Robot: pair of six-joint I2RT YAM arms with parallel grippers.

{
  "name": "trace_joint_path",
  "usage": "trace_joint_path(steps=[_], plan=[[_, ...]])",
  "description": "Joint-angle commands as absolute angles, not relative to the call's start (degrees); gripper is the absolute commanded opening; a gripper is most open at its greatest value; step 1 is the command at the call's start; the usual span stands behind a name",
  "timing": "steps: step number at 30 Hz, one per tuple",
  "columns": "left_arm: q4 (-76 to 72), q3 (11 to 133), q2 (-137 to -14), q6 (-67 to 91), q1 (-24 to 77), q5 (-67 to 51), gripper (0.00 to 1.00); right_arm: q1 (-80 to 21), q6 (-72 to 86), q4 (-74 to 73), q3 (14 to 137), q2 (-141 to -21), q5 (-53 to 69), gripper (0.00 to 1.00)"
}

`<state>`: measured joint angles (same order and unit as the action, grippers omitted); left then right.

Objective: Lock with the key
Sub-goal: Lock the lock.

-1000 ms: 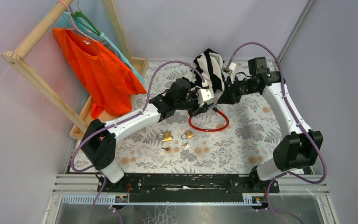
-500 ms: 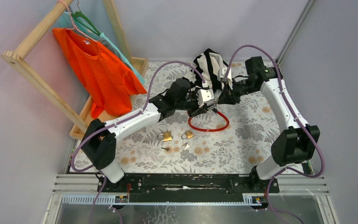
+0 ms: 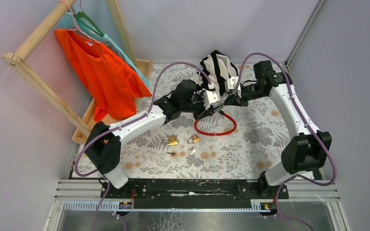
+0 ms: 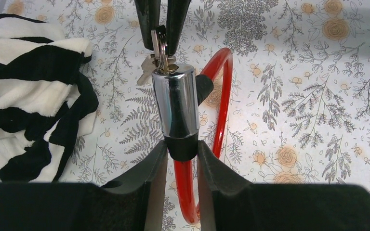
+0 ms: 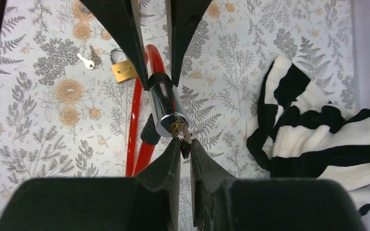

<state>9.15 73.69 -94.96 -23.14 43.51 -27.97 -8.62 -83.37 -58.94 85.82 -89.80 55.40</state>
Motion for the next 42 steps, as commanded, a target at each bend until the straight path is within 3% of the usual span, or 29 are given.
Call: trace_joint_path(steps=[1,6,13,21,32,42], plan=[[13.89,73.64,-95.58,-23.50,43.98,-33.20,0.00,-8.61,-89.52,-51.27,83.83,-86.31,52.86,0.14],[13.46,73.39,-95.33,-23.02,43.38,-33.72,0.00,-8.56,-90.89,-51.18,83.27,-85.37,51.31,0.17],[13.03,73.17,-95.31,-23.12,43.08,-33.30,0.00,-8.58,-89.38,-57.30,85.48,-85.39,51.87,0.38],[13.01,73.47,-95.62,-23.29,43.09,-33.66,0.00,-8.60,-84.59,-58.85,85.10,-83.44,53.66,0.48],[12.92,73.38,-95.55,-23.23,43.09,-33.45,0.00,-9.27,-88.50,-66.47,86.10,-83.47,56.21,0.45],[12.92,73.45,-95.75,-23.18,43.09,-33.58,0.00,-10.51,-86.14,-63.40,87.81,-84.92,54.33,0.29]])
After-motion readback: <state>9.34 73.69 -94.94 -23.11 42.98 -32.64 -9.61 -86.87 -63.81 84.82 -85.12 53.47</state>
